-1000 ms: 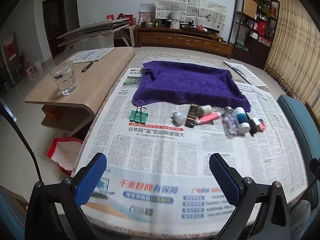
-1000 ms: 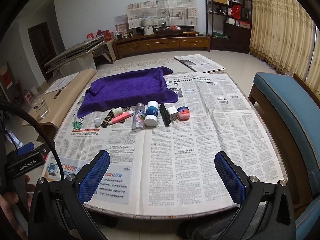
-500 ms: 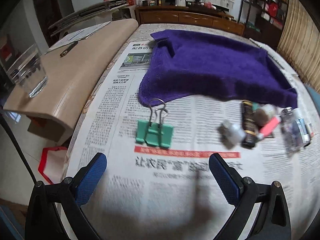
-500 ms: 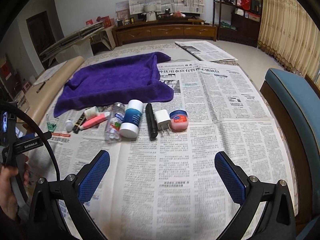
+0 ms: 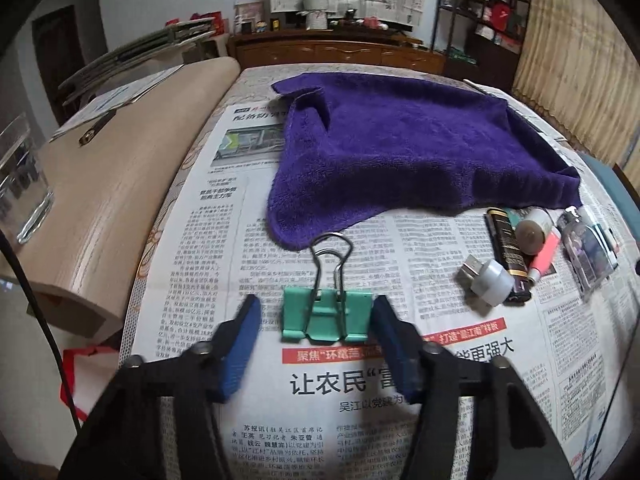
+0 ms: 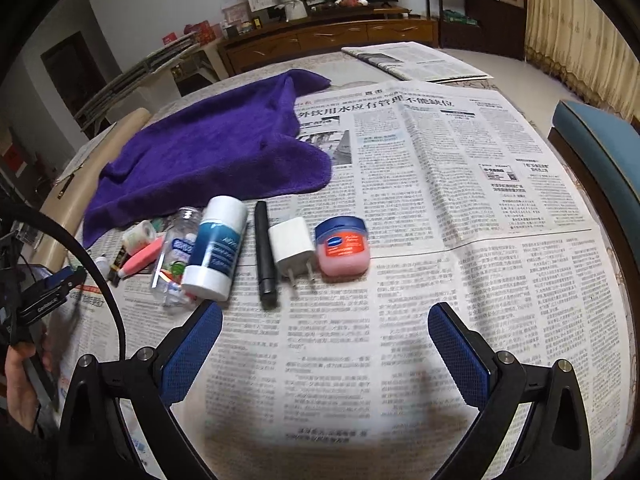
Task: Organize rigid objects
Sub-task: 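Lower the left tool onto the green binder clip and close it, then grasp the pink Vaseline jar with the right tool while the left holds the clip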
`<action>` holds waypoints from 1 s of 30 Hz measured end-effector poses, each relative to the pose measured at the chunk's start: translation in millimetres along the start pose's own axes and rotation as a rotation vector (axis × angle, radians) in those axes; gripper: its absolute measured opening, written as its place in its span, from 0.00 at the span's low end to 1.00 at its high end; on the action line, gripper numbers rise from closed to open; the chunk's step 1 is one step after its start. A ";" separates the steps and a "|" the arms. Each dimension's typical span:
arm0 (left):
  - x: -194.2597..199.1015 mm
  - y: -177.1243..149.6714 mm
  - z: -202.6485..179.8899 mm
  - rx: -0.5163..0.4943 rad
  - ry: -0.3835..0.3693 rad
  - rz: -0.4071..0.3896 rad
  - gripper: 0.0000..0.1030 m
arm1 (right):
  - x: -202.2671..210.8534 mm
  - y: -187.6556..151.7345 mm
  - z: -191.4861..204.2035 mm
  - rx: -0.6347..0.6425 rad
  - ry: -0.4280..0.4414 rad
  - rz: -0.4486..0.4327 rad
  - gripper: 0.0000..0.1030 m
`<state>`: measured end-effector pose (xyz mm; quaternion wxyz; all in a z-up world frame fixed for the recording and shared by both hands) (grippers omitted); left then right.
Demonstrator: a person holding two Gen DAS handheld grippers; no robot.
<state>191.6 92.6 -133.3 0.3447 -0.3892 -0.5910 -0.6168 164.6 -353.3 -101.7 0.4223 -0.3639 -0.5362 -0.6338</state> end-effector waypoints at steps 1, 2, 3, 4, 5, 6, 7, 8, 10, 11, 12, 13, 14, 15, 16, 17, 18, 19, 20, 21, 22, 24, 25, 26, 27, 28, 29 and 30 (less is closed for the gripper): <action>0.6 0.6 -2.6 -0.015 -0.004 0.000 0.38 | -1.0 0.5 -1.7 0.001 -0.007 -0.005 0.99; 0.9 0.5 -4.1 -0.024 0.002 -0.001 0.38 | -1.5 0.4 -2.8 0.001 -0.011 -0.015 0.99; 1.2 -0.1 -5.6 -0.036 0.005 -0.007 0.38 | -1.7 0.2 -4.1 -0.001 -0.012 -0.022 0.99; 1.9 -0.2 -5.4 -0.038 0.004 -0.011 0.38 | -2.4 -0.1 -4.6 -0.003 -0.013 -0.029 0.99; 1.8 -0.5 -4.2 -0.034 -0.004 -0.013 0.38 | -3.3 -0.2 -5.5 -0.002 -0.012 -0.033 0.99; 1.7 -0.8 -2.1 -0.027 -0.015 -0.014 0.38 | -4.0 -0.6 -6.6 -0.002 -0.013 -0.037 0.99; 1.9 -0.8 -1.0 -0.022 -0.022 -0.016 0.38 | -4.9 -1.3 -7.7 0.000 -0.015 -0.037 0.99; 2.2 -1.0 -1.6 -0.023 -0.019 -0.016 0.38 | -6.0 -2.4 -8.0 0.007 -0.019 -0.039 0.99; 2.4 -2.0 -4.2 -0.028 -0.004 -0.022 0.38 | -8.3 -3.3 -10.0 0.012 -0.033 -0.035 0.99; 2.6 -2.4 -5.4 -0.032 0.003 -0.025 0.38 | -10.1 -3.4 -10.9 0.018 -0.042 -0.033 0.99; 2.7 -2.5 -5.6 -0.032 0.005 -0.026 0.38 | -11.8 -2.8 -12.1 0.022 -0.048 -0.031 0.97; 2.1 -2.0 -4.7 -0.028 0.000 -0.024 0.38 | -13.8 -1.6 -13.1 0.026 -0.060 -0.028 0.96; 2.1 -2.0 -4.0 -0.023 -0.005 -0.024 0.38 | -15.6 0.0 -14.0 0.030 -0.069 -0.026 0.92; 2.1 -2.0 -3.5 -0.019 -0.010 -0.023 0.38 | -17.4 1.6 -15.0 0.034 -0.071 -0.024 0.89; 2.0 -1.9 -3.4 -0.019 -0.010 -0.022 0.38 | -19.8 3.4 -15.6 0.038 -0.070 -0.018 0.87; 2.0 -1.9 -3.8 -0.021 -0.008 -0.021 0.38 | -22.9 5.2 -15.6 0.042 -0.075 -0.008 0.83; 1.8 -1.5 -3.7 -0.020 -0.008 -0.021 0.38 | -26.0 5.9 -15.9 0.046 -0.083 -0.001 0.80; 1.5 -1.1 -3.3 -0.018 -0.009 -0.020 0.38 | -29.5 6.7 -15.6 0.054 -0.089 0.008 0.80; 1.5 -0.9 -3.4 -0.018 -0.009 -0.019 0.38 | -31.6 7.8 -14.1 0.069 -0.106 0.007 0.78; 1.3 -0.8 -3.2 -0.018 -0.009 -0.020 0.38 | -32.6 9.0 -11.9 0.087 -0.120 0.003 0.75; 1.4 -0.7 -3.2 -0.017 -0.009 -0.019 0.38 | -34.5 11.0 -9.5 0.108 -0.124 0.004 0.74; 1.1 -0.3 -3.5 -0.017 -0.008 -0.020 0.38 | -37.7 15.4 -5.3 0.148 -0.134 -0.014 0.69; 1.2 -0.2 -3.2 -0.016 -0.008 -0.020 0.38 | -39.1 18.0 -4.5 0.158 -0.127 -0.019 0.68; 1.2 -0.2 -3.4 -0.015 -0.009 -0.019 0.38 | -40.6 20.4 -4.5 0.162 -0.118 -0.020 0.66; 0.7 0.2 -3.4 -0.013 -0.008 -0.020 0.38 | -41.6 23.0 -4.2 0.167 -0.115 -0.025 0.64; 0.5 0.4 -3.9 -0.013 -0.006 -0.021 0.38 | -42.1 24.6 -4.2 0.171 -0.112 -0.030 0.63; 0.2 0.7 -4.2 -0.011 -0.005 -0.023 0.38 | -42.8 26.3 -4.1 0.172 -0.110 -0.038 0.61; 0.1 0.6 -4.7 -0.010 -0.004 -0.023 0.38 | -43.2 27.5 -3.8 0.172 -0.110 -0.043 0.55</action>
Point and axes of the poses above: each gripper's, at about its wrist camera, not at the fingertips, and x roughly against the way its jaws point, z to its left, y to its top, the point moved 1 cm from there along -x, roughly the way its jaws point, and after that the axes turned 9 degrees about z, right-handed, at the moved point
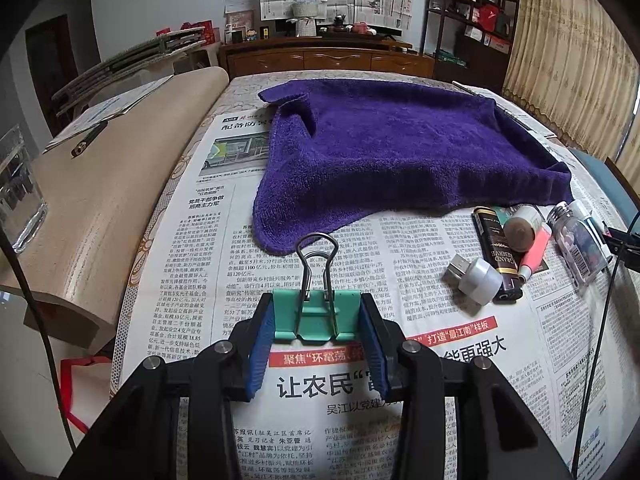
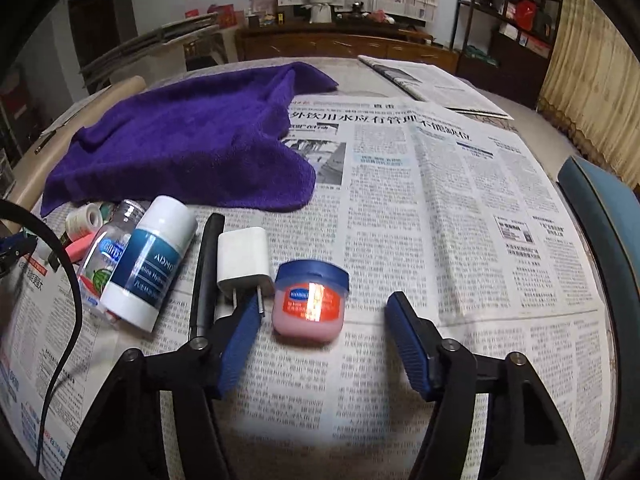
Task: Organize rigid objects
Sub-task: 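Grasp the pink Vaseline jar with the right tool while the left holds the clip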
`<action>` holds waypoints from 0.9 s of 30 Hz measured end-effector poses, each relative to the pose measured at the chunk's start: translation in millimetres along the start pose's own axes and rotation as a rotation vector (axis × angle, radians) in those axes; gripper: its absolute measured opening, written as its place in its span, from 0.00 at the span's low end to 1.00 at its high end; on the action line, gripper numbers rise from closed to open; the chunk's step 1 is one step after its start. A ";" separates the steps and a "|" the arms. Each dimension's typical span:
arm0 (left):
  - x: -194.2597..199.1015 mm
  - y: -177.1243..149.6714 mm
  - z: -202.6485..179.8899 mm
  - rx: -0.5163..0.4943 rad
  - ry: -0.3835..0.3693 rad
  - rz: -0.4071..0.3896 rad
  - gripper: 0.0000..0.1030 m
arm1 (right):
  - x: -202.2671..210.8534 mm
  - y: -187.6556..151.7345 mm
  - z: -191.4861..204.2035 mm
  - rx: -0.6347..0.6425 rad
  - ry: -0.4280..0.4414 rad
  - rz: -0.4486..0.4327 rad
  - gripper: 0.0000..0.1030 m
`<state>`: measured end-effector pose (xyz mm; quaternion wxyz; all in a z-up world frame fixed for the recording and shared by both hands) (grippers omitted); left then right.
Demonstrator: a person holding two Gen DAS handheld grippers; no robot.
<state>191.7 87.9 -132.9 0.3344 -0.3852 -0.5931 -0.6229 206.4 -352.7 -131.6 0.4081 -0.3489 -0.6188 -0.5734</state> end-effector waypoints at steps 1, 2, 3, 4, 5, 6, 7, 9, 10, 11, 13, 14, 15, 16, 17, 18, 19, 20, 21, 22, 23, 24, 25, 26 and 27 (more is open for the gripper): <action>0.0 -0.1 -0.5 -0.001 0.002 -0.001 0.38 | 0.4 0.4 0.5 0.000 0.002 -0.005 0.50; -0.1 -0.1 -0.5 0.001 0.002 -0.001 0.38 | 1.2 0.2 1.8 0.005 0.008 -0.009 0.44; 0.0 -0.1 -0.6 0.002 0.001 -0.002 0.38 | 2.2 -0.9 3.6 0.010 0.010 -0.012 0.41; 0.0 -0.1 -0.5 0.004 0.001 -0.002 0.38 | 2.8 -1.5 4.9 0.011 0.009 -0.016 0.40; 0.1 -0.3 -0.7 0.004 0.005 -0.002 0.38 | 3.0 -2.1 5.9 0.010 0.006 -0.021 0.40; 0.2 -0.4 -0.8 0.005 0.006 -0.002 0.38 | 3.0 -2.6 5.9 0.008 0.007 -0.027 0.40; 0.2 -0.4 -1.1 0.005 0.008 -0.003 0.38 | 2.7 -2.6 5.8 0.006 0.012 -0.030 0.40; 0.6 -1.4 -0.3 0.010 0.003 -0.003 0.38 | 3.0 -2.9 3.7 -0.009 0.028 -0.030 0.40; 0.8 -1.6 0.2 0.012 0.000 -0.003 0.38 | 3.7 -2.9 2.8 -0.016 0.036 -0.029 0.40; 1.5 -2.4 1.1 0.017 -0.007 -0.003 0.38 | 4.3 -3.1 1.5 -0.026 0.047 -0.028 0.40; 3.1 -3.4 1.6 0.023 -0.014 0.000 0.38 | 7.3 -4.7 0.2 -0.043 0.075 -0.025 0.40; 4.9 -4.1 1.7 0.024 -0.021 0.002 0.38 | 9.4 -5.7 0.0 -0.047 0.081 -0.025 0.39; 6.3 -4.4 1.5 0.024 -0.024 0.002 0.38 | 11.9 -6.9 0.5 -0.048 0.079 -0.028 0.38; 8.5 -4.8 1.3 0.025 -0.025 0.002 0.38 | 15.2 -8.2 1.1 -0.046 0.077 -0.034 0.38; 10.8 -5.1 1.3 0.026 -0.024 0.003 0.38 | 18.0 -9.6 1.3 -0.044 0.078 -0.034 0.37; 12.3 -5.2 1.3 0.027 -0.025 0.003 0.38 | 20.8 -11.0 0.8 -0.048 0.080 -0.034 0.37; 13.6 -5.6 1.6 0.030 -0.028 0.001 0.38 | 21.5 -11.9 0.0 -0.049 0.079 -0.030 0.37; 13.7 -5.6 1.6 0.033 -0.030 0.003 0.38 | 21.8 -12.8 -0.8 -0.047 0.079 -0.034 0.37; 13.2 -5.3 1.2 0.034 -0.032 0.005 0.38 | 21.6 -13.4 -1.4 -0.044 0.082 -0.037 0.37; 12.2 -5.2 1.1 0.036 -0.039 0.010 0.38 | 21.7 -13.0 -1.8 -0.044 0.082 -0.036 0.37; 11.8 -5.3 0.9 0.038 -0.043 0.012 0.38 | 21.4 -12.5 -2.3 -0.044 0.081 -0.036 0.37; 11.3 -5.4 0.4 0.038 -0.047 0.013 0.38 | 20.6 -12.1 -2.5 -0.044 0.080 -0.039 0.37; 11.0 -5.6 -0.6 0.037 -0.052 0.015 0.38 | 19.6 -11.6 -2.5 -0.044 0.080 -0.040 0.37; 10.9 -5.7 -1.3 0.035 -0.053 0.016 0.38 | 18.7 -10.8 -2.4 -0.044 0.080 -0.038 0.37; 11.0 -5.8 -2.1 0.034 -0.054 0.016 0.38 | 17.9 -9.8 -1.9 -0.043 0.079 -0.037 0.38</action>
Point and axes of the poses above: each gripper's, at about its wrist camera, not at the fingertips, and x roughly against the way its jaws point, z to its left, y to its top, the point moved 1 cm from there along -x, roughly the way its jaws point, and after that the axes turned 9 degrees about z, right-handed, at the moved point
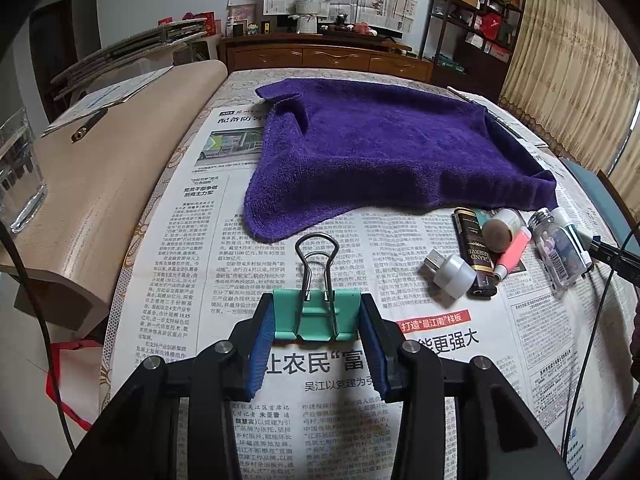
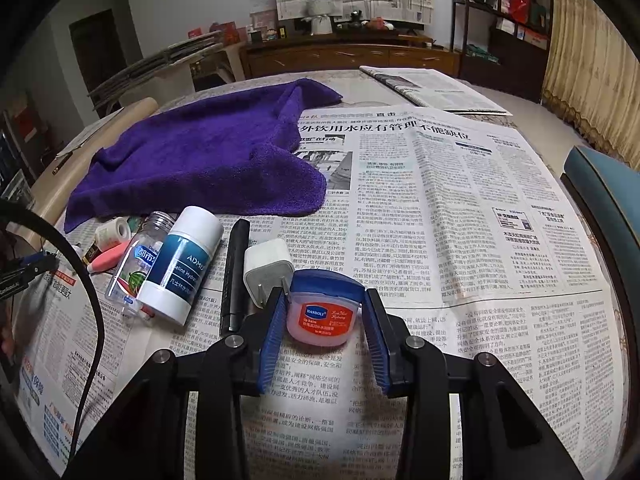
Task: Organize rigid objects
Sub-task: 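Grasp the pink Vaseline jar with the right tool while the left holds the clip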
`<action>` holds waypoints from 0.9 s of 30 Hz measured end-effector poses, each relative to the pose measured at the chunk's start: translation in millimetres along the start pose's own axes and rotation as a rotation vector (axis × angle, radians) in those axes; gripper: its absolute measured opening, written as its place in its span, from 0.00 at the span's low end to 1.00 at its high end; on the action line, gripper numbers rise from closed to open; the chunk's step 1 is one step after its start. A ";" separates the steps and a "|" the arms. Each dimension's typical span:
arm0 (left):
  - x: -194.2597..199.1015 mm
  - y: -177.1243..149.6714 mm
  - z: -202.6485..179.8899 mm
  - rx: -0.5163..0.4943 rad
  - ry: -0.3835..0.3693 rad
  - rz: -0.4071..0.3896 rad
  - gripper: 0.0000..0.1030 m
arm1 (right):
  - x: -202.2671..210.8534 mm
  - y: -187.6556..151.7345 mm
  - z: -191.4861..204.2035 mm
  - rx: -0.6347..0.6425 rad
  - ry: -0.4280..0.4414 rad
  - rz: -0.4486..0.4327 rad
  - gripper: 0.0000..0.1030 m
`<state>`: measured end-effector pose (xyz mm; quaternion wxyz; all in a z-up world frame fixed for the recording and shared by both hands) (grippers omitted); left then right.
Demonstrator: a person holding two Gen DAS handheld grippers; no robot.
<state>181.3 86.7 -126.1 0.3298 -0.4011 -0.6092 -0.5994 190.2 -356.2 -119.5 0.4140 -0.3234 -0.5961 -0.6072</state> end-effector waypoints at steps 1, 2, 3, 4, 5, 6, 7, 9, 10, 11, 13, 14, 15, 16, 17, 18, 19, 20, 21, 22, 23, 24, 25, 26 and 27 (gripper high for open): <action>0.3 -0.1 -0.7 -0.001 -0.003 0.000 0.38 | -1.5 1.0 0.5 0.002 -0.002 0.001 0.38; 0.6 0.2 -0.8 -0.001 -0.005 -0.002 0.38 | -4.2 2.1 1.2 0.009 -0.005 0.010 0.38; 0.7 0.0 -1.0 -0.001 -0.006 -0.002 0.38 | -6.8 2.6 1.5 0.011 -0.008 0.016 0.38; 1.2 0.1 -0.8 0.000 -0.006 -0.003 0.38 | -10.3 2.6 1.8 0.011 -0.010 0.027 0.39; 1.5 0.3 -0.1 0.001 -0.008 -0.003 0.38 | -11.6 2.1 2.6 0.018 -0.017 0.026 0.38; 1.5 0.5 0.1 0.001 -0.010 -0.003 0.38 | -11.5 1.4 4.4 0.029 -0.029 0.022 0.38; 1.6 0.7 0.7 0.003 -0.010 -0.003 0.38 | -11.7 0.3 6.6 0.045 -0.044 0.024 0.38; 1.4 0.6 1.9 0.005 -0.010 -0.003 0.38 | -10.9 -2.7 8.9 0.060 -0.064 0.024 0.38; 1.4 0.6 2.0 0.005 -0.010 -0.003 0.38 | -9.9 -4.5 9.3 0.061 -0.064 0.024 0.39; 1.3 0.7 2.0 0.004 -0.009 -0.002 0.38 | -9.1 -5.7 9.2 0.061 -0.063 0.025 0.39; 1.1 0.6 2.8 0.005 -0.009 -0.001 0.38 | -7.0 -8.9 8.9 0.065 -0.062 0.025 0.39; 0.8 0.5 2.9 0.006 -0.011 0.000 0.38 | -6.7 -9.7 9.1 0.067 -0.061 0.023 0.38; 0.3 0.1 3.6 0.006 -0.012 0.002 0.38 | -6.5 -10.3 9.2 0.072 -0.062 0.021 0.37; 0.1 0.1 3.8 0.007 -0.012 0.002 0.38 | -6.1 -10.5 9.2 0.074 -0.063 0.021 0.35; 0.3 -0.4 3.9 0.006 -0.013 0.001 0.38 | -5.3 -11.2 8.5 0.072 -0.062 0.021 0.34; 0.2 -0.2 3.8 0.005 -0.012 0.001 0.38 | -4.9 -11.7 7.6 0.070 -0.058 0.022 0.34; -0.1 -0.2 3.7 0.004 -0.012 0.001 0.38 | -4.2 -12.6 6.3 0.068 -0.056 0.023 0.34; -0.6 -0.1 4.2 0.004 -0.012 0.001 0.38 | -3.5 -13.2 5.6 0.064 -0.058 0.025 0.34; -0.4 -0.4 3.7 0.004 -0.013 0.002 0.38 | -2.5 -14.5 4.7 0.060 -0.061 0.028 0.34; -0.3 -0.5 3.6 0.004 -0.013 0.002 0.38 | -1.4 -16.1 3.4 0.056 -0.062 0.030 0.34; 0.2 -0.4 3.7 0.005 -0.013 -0.002 0.38 | -0.7 -17.1 2.2 0.053 -0.062 0.033 0.34; 0.8 -0.7 3.4 0.005 -0.015 -0.005 0.38 | 0.7 -18.7 0.5 0.046 -0.060 0.036 0.34; 1.6 -0.4 3.1 0.004 -0.016 -0.007 0.38 | 2.4 -20.4 -1.7 0.033 -0.053 0.037 0.34; 2.9 -0.1 2.5 0.003 -0.016 -0.012 0.38 | 4.2 -21.8 -3.4 0.021 -0.042 0.037 0.34; 4.1 0.1 2.4 0.003 -0.017 -0.014 0.38 | 6.4 -22.6 -4.0 0.015 -0.036 0.035 0.34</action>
Point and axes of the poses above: each gripper's, at about its wrist camera, not at the fingertips, and x roughly against the way its jaws point, z to its left, y to its top, the point moved 1 cm from there along -x, roughly the way its jaws point, and after that the axes turned 9 degrees about z, right-handed, at the moved point
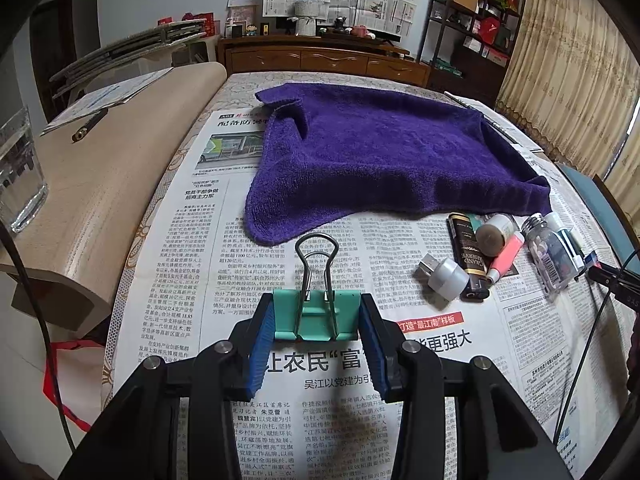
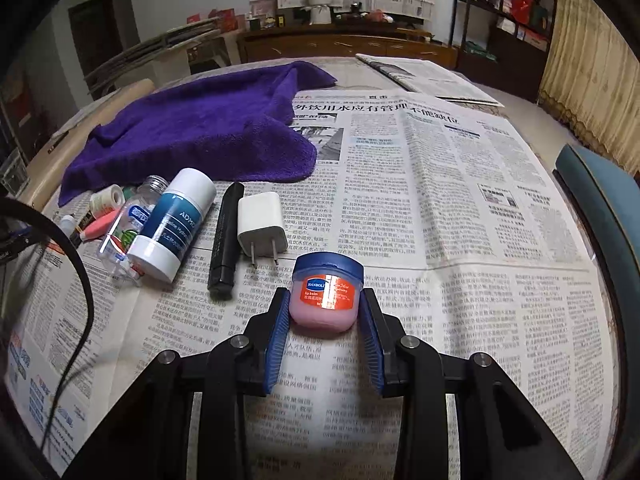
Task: Organize rigid objects
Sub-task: 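Grasp the pink Vaseline jar with the right tool while the left holds the clip, then carry clip and jar onto the purple towel and open both tools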
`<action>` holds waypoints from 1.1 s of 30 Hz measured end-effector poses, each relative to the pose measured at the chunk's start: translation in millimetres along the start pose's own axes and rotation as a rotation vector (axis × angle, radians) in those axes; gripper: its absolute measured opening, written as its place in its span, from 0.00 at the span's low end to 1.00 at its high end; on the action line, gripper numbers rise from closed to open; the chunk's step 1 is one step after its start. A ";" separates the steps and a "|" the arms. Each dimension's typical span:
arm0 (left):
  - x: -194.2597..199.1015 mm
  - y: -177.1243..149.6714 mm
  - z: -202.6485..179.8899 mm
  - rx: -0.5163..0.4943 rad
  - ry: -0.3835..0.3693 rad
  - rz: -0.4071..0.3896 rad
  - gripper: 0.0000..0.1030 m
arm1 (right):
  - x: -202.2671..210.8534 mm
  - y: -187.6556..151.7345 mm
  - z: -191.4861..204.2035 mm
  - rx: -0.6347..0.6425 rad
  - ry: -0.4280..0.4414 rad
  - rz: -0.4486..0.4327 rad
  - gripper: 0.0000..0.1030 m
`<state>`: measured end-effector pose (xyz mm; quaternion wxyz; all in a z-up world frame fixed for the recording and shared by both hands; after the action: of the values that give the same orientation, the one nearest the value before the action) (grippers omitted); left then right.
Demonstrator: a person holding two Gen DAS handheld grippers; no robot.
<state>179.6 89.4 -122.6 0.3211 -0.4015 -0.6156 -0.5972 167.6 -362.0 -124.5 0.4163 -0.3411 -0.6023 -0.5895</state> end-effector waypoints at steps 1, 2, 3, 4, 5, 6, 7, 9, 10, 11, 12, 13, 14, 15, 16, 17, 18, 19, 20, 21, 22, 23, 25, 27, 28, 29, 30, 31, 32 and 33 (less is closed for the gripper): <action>1.7 0.5 -0.4 0.001 -0.002 -0.003 0.38 | 2.4 -0.7 0.4 0.001 -0.004 -0.002 0.34; 3.0 0.9 -1.0 0.001 -0.004 -0.005 0.38 | 5.2 -0.9 0.9 0.002 -0.007 -0.007 0.34; 5.0 1.2 -1.4 0.001 -0.006 -0.006 0.38 | 8.5 -1.2 0.8 -0.004 -0.002 -0.014 0.34; 7.4 1.9 -3.0 -0.001 -0.005 -0.011 0.38 | 11.0 -0.8 0.7 -0.008 0.007 -0.014 0.34; 9.7 2.9 -4.3 -0.002 -0.006 -0.013 0.38 | 14.3 -0.8 0.9 -0.013 0.016 -0.020 0.34; 11.7 4.1 -5.7 -0.003 -0.010 -0.015 0.38 | 17.6 -1.0 1.5 -0.015 0.023 -0.025 0.34; 13.7 5.1 -6.6 -0.005 -0.013 -0.018 0.38 | 21.2 -0.9 2.8 -0.016 0.032 -0.030 0.34; 18.7 8.1 -10.7 -0.012 -0.012 -0.024 0.38 | 26.9 1.0 5.8 -0.016 0.050 -0.039 0.34; 22.1 10.2 -13.2 -0.015 -0.016 -0.028 0.38 | 28.7 2.9 7.8 -0.013 0.061 -0.040 0.34; 24.7 12.2 -15.4 -0.017 -0.018 -0.031 0.38 | 30.2 5.2 10.1 -0.010 0.068 -0.041 0.34; 26.8 13.2 -16.2 -0.019 -0.018 -0.033 0.38 | 31.9 8.0 12.2 -0.008 0.076 -0.047 0.34; 30.2 16.2 -18.6 -0.023 -0.018 -0.035 0.38 | 33.0 11.1 14.7 -0.005 0.086 -0.047 0.34; 32.4 18.0 -19.8 -0.024 -0.018 -0.037 0.38 | 34.4 14.4 17.5 -0.001 0.097 -0.052 0.34; 35.8 21.4 -21.7 -0.027 -0.018 -0.040 0.38 | 36.0 18.6 20.7 0.005 0.106 -0.054 0.34; 39.1 25.3 -23.4 -0.032 -0.018 -0.044 0.38 | 37.6 22.5 23.8 0.010 0.115 -0.059 0.34; 42.2 29.5 -25.3 -0.038 -0.018 -0.048 0.38 | 39.4 27.6 27.1 0.014 0.125 -0.066 0.34; 43.8 33.0 -26.7 -0.042 -0.016 -0.050 0.38 | 40.4 32.8 30.1 0.019 0.134 -0.069 0.34; 46.7 38.6 -28.5 -0.048 -0.011 -0.055 0.38 | 41.6 40.0 34.0 0.026 0.143 -0.074 0.34; 50.1 45.5 -30.5 -0.055 -0.008 -0.062 0.38 | 42.0 46.3 36.7 0.029 0.151 -0.080 0.34; 52.4 51.1 -32.0 -0.059 -0.007 -0.066 0.38 | 42.4 53.4 39.8 0.035 0.160 -0.087 0.34; 53.1 55.9 -32.0 -0.061 -0.007 -0.068 0.38 | 42.2 61.8 42.8 0.040 0.167 -0.091 0.34; 55.4 63.6 -33.2 -0.063 -0.009 -0.073 0.38 | 42.0 70.4 45.2 0.042 0.174 -0.099 0.34; 57.2 77.0 -35.2 -0.068 -0.019 -0.081 0.38 | 40.9 87.9 49.7 0.049 0.192 -0.106 0.34; 56.5 93.2 -37.9 -0.077 -0.026 -0.084 0.38 | 39.1 107.4 54.4 0.057 0.199 -0.117 0.34; 54.0 104.9 -40.3 -0.082 -0.033 -0.085 0.38 | 37.7 115.7 56.9 0.063 0.199 -0.121 0.34; 51.5 112.6 -42.2 -0.087 -0.038 -0.083 0.38 | 36.1 124.3 59.7 0.071 0.200 -0.125 0.34; 48.6 120.2 -44.1 -0.090 -0.042 -0.084 0.38 | 33.3 133.4 62.2 0.077 0.202 -0.126 0.34; 44.2 129.8 -46.1 -0.093 -0.044 -0.085 0.38 | 29.6 142.8 64.7 0.080 0.206 -0.125 0.34; 37.8 140.2 -48.8 -0.099 -0.041 -0.083 0.38 | 25.2 152.2 67.0 0.083 0.211 -0.126 0.34; 32.1 147.3 -50.8 -0.101 -0.040 -0.081 0.38 | 20.2 160.9 70.0 0.086 0.211 -0.123 0.34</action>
<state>289.6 37.2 -20.0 0.2637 -0.4039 -0.6065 -0.6320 297.3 -282.4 -34.7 0.4546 -0.2216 -0.5997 -0.6202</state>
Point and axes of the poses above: each gripper's, at about its wrist camera, not at the fingertips, and x roughly against the way its jaws point, z to its left, y to its top, the point moved 1 cm from there along -x, roughly the way its jaws point, and after that the axes turned 9 degrees about z, right-handed, at the moved point
